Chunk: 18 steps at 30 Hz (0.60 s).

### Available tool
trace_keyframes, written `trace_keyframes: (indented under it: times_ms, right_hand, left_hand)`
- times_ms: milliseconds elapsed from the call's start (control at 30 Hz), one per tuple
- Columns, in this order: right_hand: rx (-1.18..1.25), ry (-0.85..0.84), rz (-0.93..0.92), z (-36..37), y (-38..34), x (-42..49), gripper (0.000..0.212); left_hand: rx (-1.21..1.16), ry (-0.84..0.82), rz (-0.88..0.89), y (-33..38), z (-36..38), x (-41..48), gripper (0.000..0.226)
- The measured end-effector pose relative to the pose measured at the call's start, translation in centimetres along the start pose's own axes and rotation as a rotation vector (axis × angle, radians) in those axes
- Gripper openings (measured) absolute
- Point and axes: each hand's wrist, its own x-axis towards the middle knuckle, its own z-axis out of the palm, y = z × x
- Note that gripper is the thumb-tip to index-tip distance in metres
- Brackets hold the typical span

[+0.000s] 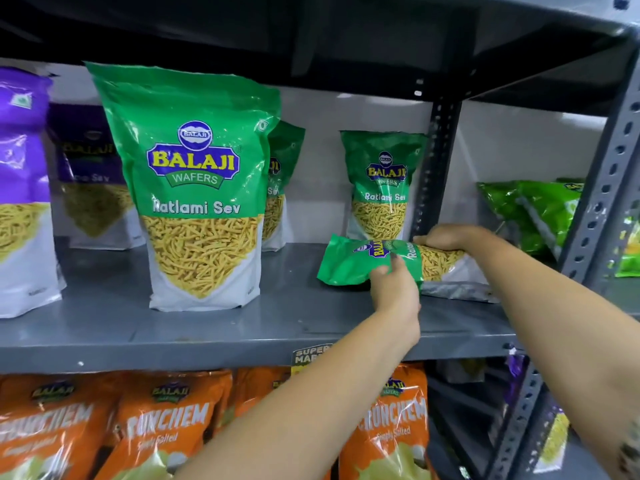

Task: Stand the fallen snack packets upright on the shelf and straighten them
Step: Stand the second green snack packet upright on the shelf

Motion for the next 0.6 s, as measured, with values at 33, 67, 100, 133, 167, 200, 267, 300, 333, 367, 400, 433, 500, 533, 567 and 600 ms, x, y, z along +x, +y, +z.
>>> trace_keyframes:
  times_ms: [33, 67, 100, 133, 167, 200, 267, 300, 333, 367, 400, 433, 500, 533, 567, 600]
  right_hand:
    - [0.022, -0.002, -0.023, 0.0, 0.1, 0.1, 0.057]
    - [0.045, 0.003, -0.045, 0.0, 0.4, 0.5, 0.06]
    - [0.066, 0.001, -0.065, 0.1, 0.8, 1.1, 0.065]
    - [0.097, -0.011, -0.081, 0.3, 1.5, 2.2, 0.071]
    - [0.121, -0.02, -0.103, 0.5, 1.9, 2.9, 0.074]
    - [0.14, -0.014, -0.113, 0.5, 1.8, 2.6, 0.074]
    - [0.205, 0.004, -0.087, -0.1, -0.1, -0.4, 0.07]
    - [0.254, 0.008, -0.076, -0.4, -0.8, -1.7, 0.064]
    - [0.309, 0.033, -0.064, -0.6, -0.9, -2.2, 0.055]
    - [0.369, 0.063, -0.057, -0.7, -1.1, -2.9, 0.048]
    - [0.414, 0.109, -0.046, -0.8, -1.1, -3.5, 0.045]
    - [0.459, 0.166, -0.029, -0.8, -1.2, -4.2, 0.047]
    - [0.565, 0.268, -0.007, -0.3, -1.6, -5.2, 0.056]
    - [0.631, 0.316, -0.013, 0.1, -1.8, -5.7, 0.06]
    - [0.709, 0.37, -0.033, 0.8, -2.1, -6.2, 0.062]
    - [0.786, 0.439, -0.057, 1.5, -2.4, -6.6, 0.062]
  left_hand:
    - [0.06, 0.026, 0.066, -0.2, 0.2, -0.2, 0.056]
    - [0.104, 0.048, 0.12, -0.2, 0.3, -0.5, 0.061]
    - [0.125, 0.06, 0.158, 0.0, 0.4, -0.8, 0.064]
    - [0.129, 0.074, 0.187, 0.4, 0.4, -1.0, 0.064]
    - [0.12, 0.092, 0.22, 0.7, 0.3, -0.9, 0.063]
    - [0.095, 0.117, 0.259, 1.0, 0.3, -0.8, 0.06]
    - [0.022, 0.182, 0.38, 1.4, 0.2, -0.5, 0.052]
    - [-0.018, 0.206, 0.444, 1.8, 0.2, -0.5, 0.048]
    - [-0.042, 0.222, 0.508, 2.4, 0.2, -0.4, 0.046]
    - [-0.056, 0.226, 0.583, 2.9, 0.2, -0.2, 0.045]
    - [-0.066, 0.216, 0.657, 3.6, 0.0, -0.1, 0.046]
    - [-0.071, 0.198, 0.731, 4.4, -0.1, 0.0, 0.05]
    - [-0.053, 0.159, 0.837, 6.0, -0.3, 0.1, 0.061]
    - [-0.038, 0.146, 0.871, 6.8, -0.4, 0.1, 0.066]
    - [-0.029, 0.137, 0.909, 7.5, -0.6, 0.2, 0.07]
    - [-0.031, 0.132, 0.943, 8.1, -0.7, 0.3, 0.074]
